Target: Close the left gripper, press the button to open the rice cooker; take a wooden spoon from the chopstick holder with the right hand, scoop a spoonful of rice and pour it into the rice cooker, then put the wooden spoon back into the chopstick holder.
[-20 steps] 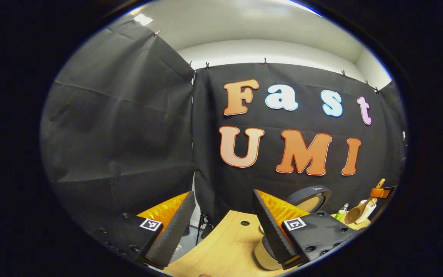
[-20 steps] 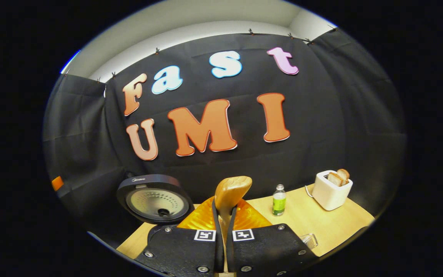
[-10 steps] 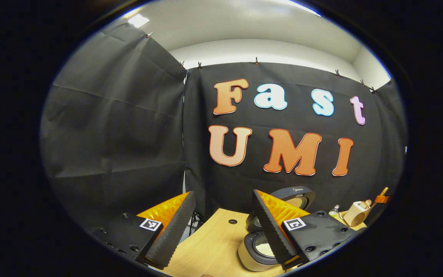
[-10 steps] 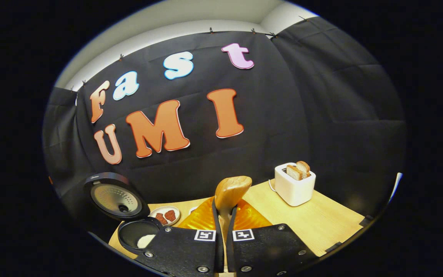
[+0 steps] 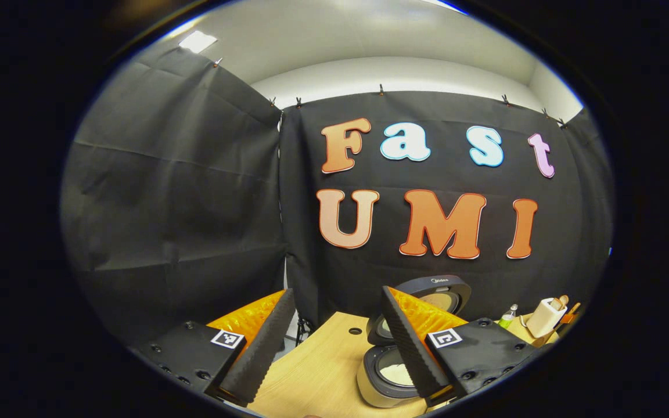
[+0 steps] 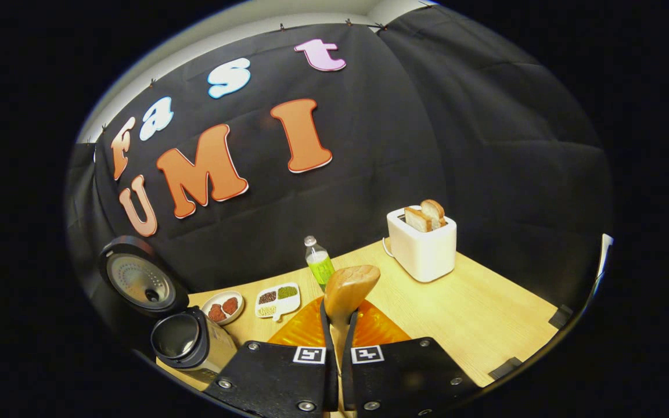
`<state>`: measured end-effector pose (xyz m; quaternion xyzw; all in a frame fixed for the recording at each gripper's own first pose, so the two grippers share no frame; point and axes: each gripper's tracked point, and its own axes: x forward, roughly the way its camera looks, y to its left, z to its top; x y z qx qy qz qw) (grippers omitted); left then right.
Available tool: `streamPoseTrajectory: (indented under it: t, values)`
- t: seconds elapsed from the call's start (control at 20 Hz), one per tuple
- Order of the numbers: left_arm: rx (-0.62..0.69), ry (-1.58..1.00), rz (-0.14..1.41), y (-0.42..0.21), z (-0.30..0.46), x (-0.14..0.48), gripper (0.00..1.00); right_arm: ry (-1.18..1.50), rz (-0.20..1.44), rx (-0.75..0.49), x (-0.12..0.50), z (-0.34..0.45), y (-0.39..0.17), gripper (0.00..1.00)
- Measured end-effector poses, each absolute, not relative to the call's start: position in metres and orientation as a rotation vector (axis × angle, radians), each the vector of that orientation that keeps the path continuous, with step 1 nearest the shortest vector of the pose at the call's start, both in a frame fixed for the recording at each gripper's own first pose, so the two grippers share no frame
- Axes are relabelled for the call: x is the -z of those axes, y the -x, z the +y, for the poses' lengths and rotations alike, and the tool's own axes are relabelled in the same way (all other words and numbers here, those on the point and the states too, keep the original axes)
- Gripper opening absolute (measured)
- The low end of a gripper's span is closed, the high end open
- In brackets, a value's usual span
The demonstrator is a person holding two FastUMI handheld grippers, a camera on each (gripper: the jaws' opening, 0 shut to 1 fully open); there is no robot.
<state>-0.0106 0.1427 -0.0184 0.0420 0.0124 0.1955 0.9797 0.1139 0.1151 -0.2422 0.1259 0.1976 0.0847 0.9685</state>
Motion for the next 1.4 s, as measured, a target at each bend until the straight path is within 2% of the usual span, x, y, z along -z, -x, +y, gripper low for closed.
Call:
streamPoseTrajectory:
  t: [0.45,0.65,0.85,0.9,1.05,1.1,1.15,1.4]
  values:
    - [-0.478,-0.059,0.039,0.029,0.141,0.026,0.97,-0.236,0.519,-0.210,0.316,0.124,-0.128,0.02]
    - [-0.495,-0.076,0.041,0.031,0.135,0.024,0.97,-0.263,0.540,-0.236,0.324,0.129,-0.131,0.07]
    - [-0.481,-0.088,0.047,0.020,0.120,0.022,0.97,-0.233,0.575,-0.179,0.329,0.105,-0.129,0.21]
    - [-0.474,-0.086,0.052,0.016,0.117,0.022,0.97,-0.224,0.584,-0.166,0.328,0.097,-0.128,0.35]
    - [-0.449,-0.082,0.062,0.005,0.104,0.021,0.97,-0.222,0.574,-0.125,0.308,0.071,-0.127,0.60]
    - [-0.440,-0.084,0.064,-0.002,0.100,0.021,0.97,-0.210,0.558,-0.104,0.298,0.060,-0.127,0.74]
    - [-0.428,-0.086,0.066,-0.008,0.095,0.019,0.97,-0.195,0.539,-0.088,0.288,0.049,-0.127,0.92]
    - [-0.354,-0.109,0.047,-0.059,0.064,0.000,0.97,-0.122,0.421,-0.064,0.223,0.019,-0.126,0.95]
